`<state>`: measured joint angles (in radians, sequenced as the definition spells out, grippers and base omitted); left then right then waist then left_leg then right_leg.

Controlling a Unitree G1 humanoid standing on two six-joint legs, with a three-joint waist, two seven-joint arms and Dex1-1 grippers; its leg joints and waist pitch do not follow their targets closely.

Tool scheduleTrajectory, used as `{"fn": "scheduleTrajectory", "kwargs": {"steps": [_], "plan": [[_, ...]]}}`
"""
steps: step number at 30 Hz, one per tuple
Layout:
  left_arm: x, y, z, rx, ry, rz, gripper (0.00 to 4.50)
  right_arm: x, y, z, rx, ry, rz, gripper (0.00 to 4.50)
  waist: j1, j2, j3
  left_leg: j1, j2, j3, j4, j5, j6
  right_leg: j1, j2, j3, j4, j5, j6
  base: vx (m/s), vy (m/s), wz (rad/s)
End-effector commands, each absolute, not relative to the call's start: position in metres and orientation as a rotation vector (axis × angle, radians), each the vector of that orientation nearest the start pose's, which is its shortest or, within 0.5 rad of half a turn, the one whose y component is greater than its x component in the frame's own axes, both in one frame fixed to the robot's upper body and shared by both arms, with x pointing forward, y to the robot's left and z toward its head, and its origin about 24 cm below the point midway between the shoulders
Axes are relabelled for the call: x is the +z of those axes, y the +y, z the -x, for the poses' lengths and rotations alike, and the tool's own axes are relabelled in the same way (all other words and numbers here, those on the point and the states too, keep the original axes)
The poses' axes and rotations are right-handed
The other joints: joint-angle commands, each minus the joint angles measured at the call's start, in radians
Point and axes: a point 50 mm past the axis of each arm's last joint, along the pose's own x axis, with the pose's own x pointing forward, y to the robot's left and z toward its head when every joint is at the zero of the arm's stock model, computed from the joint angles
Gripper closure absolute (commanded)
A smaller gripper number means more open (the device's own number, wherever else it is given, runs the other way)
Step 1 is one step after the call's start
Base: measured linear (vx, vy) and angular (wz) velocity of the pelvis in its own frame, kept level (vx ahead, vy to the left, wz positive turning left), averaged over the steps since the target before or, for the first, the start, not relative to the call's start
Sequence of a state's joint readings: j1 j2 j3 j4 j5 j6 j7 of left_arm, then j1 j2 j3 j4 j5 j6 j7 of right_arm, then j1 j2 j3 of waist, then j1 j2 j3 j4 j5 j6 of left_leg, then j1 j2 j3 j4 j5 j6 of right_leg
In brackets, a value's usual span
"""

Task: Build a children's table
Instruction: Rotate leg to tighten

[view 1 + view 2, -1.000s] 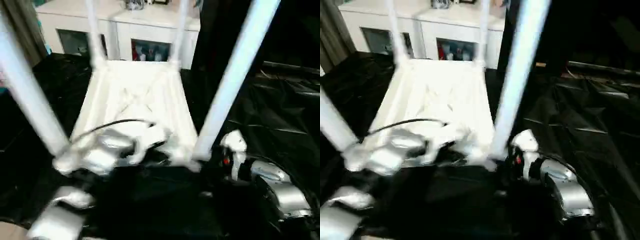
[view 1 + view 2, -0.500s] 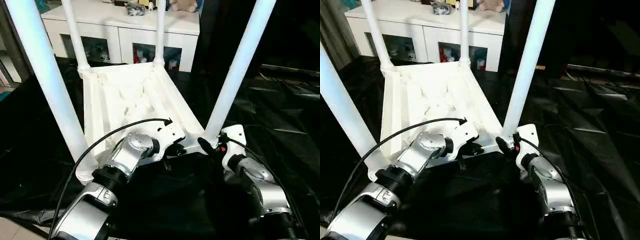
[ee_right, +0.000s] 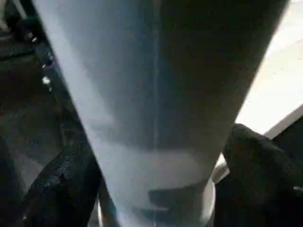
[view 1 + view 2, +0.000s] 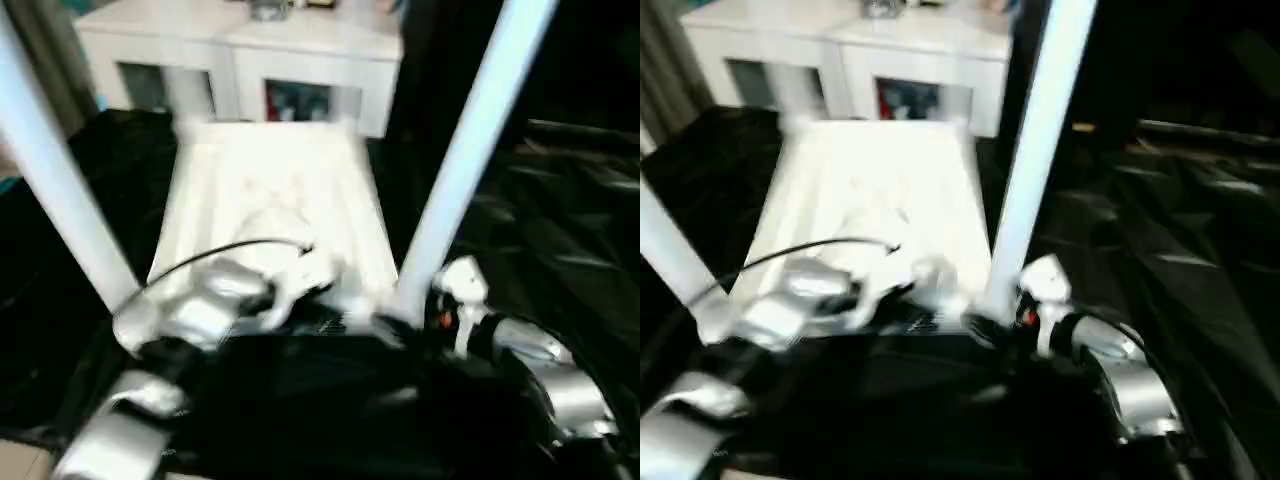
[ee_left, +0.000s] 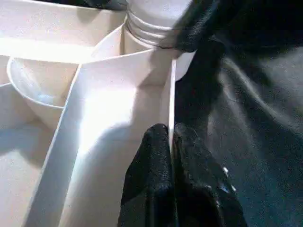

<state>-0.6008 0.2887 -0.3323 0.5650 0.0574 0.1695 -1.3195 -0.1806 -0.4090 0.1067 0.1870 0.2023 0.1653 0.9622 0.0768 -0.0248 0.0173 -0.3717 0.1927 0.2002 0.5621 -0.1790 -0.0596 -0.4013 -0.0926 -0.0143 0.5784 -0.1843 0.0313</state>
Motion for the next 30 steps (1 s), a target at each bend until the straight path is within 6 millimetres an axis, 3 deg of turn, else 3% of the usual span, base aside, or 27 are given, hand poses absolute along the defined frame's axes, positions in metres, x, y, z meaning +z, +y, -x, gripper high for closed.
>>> {"fn": "scheduleTrajectory", "kwargs": {"steps": [1,9,22,30], "plan": [[0.034,0.103,-0.295,-1.573,0.576,-0.293,4.5,0.045,-0.172,-0.26,1.061,0.258,0.146,0.61,0.0,-0.016,-0.036,0.009,0.037,-0.013,-0.062,-0.203,0.081,0.035,-0.035,0.015,-0.051,-0.118,-0.229,0.0,0.0,0.0],[0.036,0.113,-0.296,-1.559,0.582,-0.293,4.5,0.045,-0.176,-0.257,1.11,0.274,0.154,0.61,0.003,-0.02,-0.034,0.014,0.037,-0.012,-0.063,-0.238,0.063,0.035,-0.04,0.018,-0.057,-0.183,-0.222,0.0,0.0,0.0],[0.037,0.11,-0.297,-1.55,0.567,-0.292,4.5,0.036,-0.173,-0.261,1.148,0.32,0.187,1.78,0.002,-0.024,-0.034,0.015,0.036,-0.011,-0.058,-0.219,0.07,0.036,-0.039,0.017,-0.053,-0.164,-0.235,0.0,0.0,0.0],[0.036,0.11,-0.296,-1.53,0.564,-0.295,4.5,0.03,-0.172,-0.254,1.157,0.335,0.18,1.9,0.003,-0.023,-0.036,0.015,0.035,-0.011,-0.055,-0.197,0.08,0.039,-0.038,0.017,-0.048,-0.126,-0.243,0.0,0.0,0.0]]}}
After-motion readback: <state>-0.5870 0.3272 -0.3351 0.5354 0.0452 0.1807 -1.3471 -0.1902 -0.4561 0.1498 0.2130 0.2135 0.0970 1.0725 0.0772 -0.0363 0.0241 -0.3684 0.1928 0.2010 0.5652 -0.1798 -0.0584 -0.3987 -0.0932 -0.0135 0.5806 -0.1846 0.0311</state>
